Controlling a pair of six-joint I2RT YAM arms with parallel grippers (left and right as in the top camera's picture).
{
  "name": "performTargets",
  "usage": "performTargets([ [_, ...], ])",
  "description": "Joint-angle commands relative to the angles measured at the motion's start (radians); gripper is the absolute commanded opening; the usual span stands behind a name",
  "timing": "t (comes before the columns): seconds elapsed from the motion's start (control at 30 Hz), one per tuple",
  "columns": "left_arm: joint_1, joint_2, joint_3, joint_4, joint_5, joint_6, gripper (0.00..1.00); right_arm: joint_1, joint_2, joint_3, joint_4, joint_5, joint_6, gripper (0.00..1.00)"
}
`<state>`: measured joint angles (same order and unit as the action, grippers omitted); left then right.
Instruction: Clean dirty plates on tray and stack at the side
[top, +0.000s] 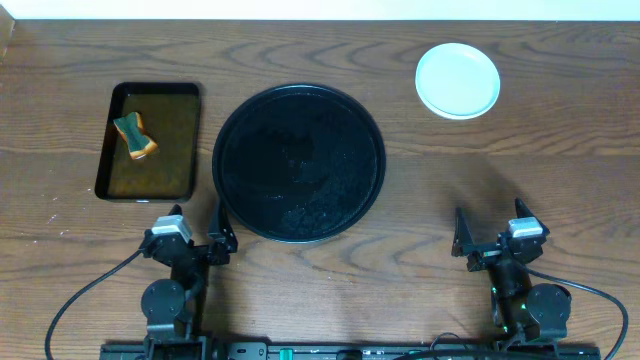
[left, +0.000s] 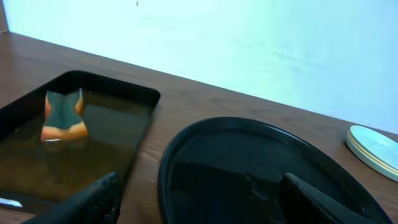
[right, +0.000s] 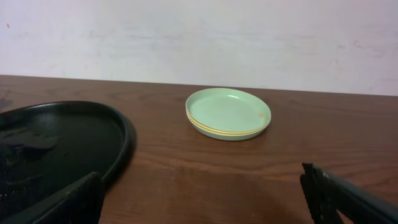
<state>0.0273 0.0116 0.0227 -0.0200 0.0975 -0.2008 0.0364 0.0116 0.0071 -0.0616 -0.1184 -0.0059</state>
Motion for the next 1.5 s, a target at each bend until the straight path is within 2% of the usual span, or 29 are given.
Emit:
performTargets([
  [0.0, -0.014, -0.010, -0.019, -0.002, -0.030, 0.031, 0.81, -0.011, -0.006, -0.002, -0.003, 0.002, -0.010, 0.99],
  [0.27, -0.014, -0.010, -0.019, -0.050, -0.032, 0.193, 0.81, -0.011, -0.006, -0.002, -0.003, 0.002, -0.010, 0.99],
  [1.47, -0.014, -0.010, -0.019, -0.050, -0.031, 0.241, 0.81, -0.011, -0.006, -0.002, -0.003, 0.002, -0.010, 0.99],
])
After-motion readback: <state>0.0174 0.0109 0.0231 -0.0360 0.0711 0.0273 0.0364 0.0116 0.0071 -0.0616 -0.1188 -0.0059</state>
